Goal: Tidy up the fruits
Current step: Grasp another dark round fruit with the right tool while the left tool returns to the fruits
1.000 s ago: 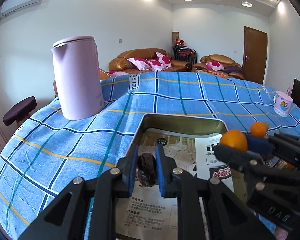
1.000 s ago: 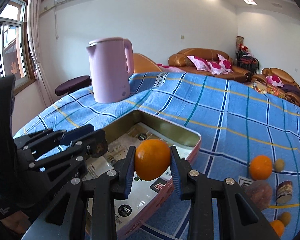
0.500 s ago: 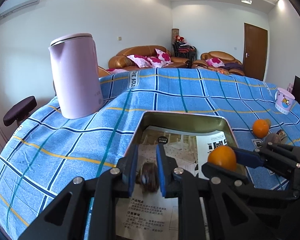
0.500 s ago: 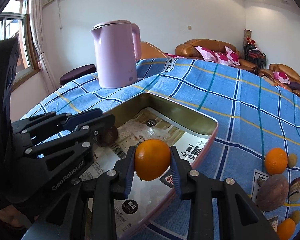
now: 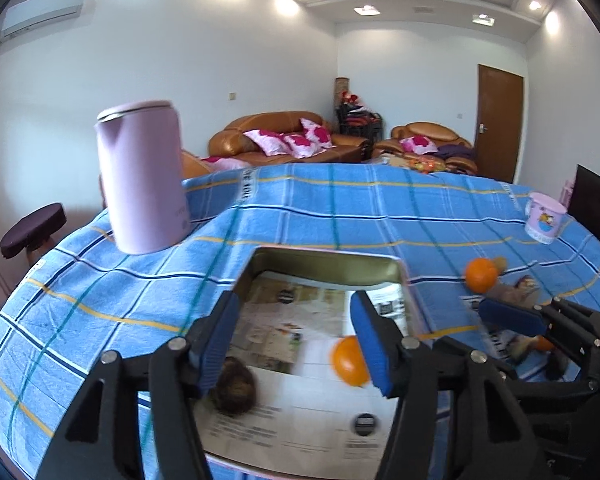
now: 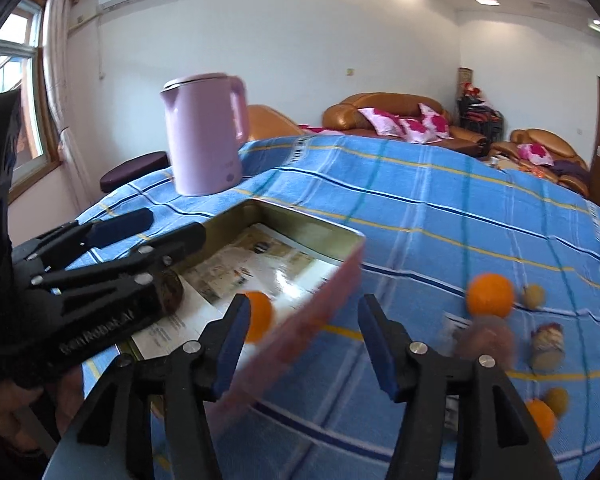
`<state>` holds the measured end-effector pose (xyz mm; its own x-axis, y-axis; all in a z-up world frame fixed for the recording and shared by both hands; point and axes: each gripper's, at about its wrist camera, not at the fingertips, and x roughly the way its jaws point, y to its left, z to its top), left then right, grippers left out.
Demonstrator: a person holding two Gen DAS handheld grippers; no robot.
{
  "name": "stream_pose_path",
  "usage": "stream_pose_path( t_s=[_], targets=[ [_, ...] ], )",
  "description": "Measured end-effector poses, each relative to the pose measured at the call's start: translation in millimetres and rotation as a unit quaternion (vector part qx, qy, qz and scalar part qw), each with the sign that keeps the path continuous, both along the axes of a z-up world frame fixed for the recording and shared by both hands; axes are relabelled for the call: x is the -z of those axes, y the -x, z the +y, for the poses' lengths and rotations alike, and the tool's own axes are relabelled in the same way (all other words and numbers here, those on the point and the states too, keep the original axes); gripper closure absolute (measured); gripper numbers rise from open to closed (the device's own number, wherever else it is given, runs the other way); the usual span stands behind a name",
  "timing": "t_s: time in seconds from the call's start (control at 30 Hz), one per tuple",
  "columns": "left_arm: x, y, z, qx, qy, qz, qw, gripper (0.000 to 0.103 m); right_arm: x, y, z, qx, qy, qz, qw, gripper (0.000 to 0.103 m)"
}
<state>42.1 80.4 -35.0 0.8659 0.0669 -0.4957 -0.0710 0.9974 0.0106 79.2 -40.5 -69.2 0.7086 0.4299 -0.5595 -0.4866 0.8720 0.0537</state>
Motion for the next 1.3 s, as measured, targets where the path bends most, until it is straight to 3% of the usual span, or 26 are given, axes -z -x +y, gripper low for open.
stream_pose_path(
  t_s=[0.27, 0.57, 1.07, 1.13, 1.2, 1.3],
  targets=[
    [0.1, 8.3, -48.3, 0.051, -0.003, -0.003, 0.9987, 0.033, 5.5, 20.6, -71.5, 0.081, -0.003, -0.004, 0.997, 0.044],
    [12.5, 6.1, -103.0, 0.113, -0.006, 0.021, 0.9933, 0.033, 23.7, 31.2, -134.7, 0.161, 0.002, 0.010, 0.987, 0.042],
    [27.6, 0.6, -130.8, 0.148, -0.017, 0.046, 0.9877, 0.033, 39.6, 27.1, -140.5, 0.148, -0.008, 0.041, 0.988, 0.043],
    [27.8, 0.7, -133.1, 0.152, -0.019, 0.047, 0.9870, 0.033, 42.2, 26.5, -140.0, 0.146, -0.007, 0.047, 0.988, 0.048],
    [28.0, 1.1, -135.6, 0.156, -0.019, 0.048, 0.9864, 0.033, 44.8, 25.4, -140.5, 0.140, -0.011, 0.055, 0.989, 0.062],
    [28.1, 1.4, -140.0, 0.165, -0.020, 0.049, 0.9849, 0.033, 44.6, 27.4, -141.8, 0.141, -0.013, 0.051, 0.989, 0.064]
  ],
)
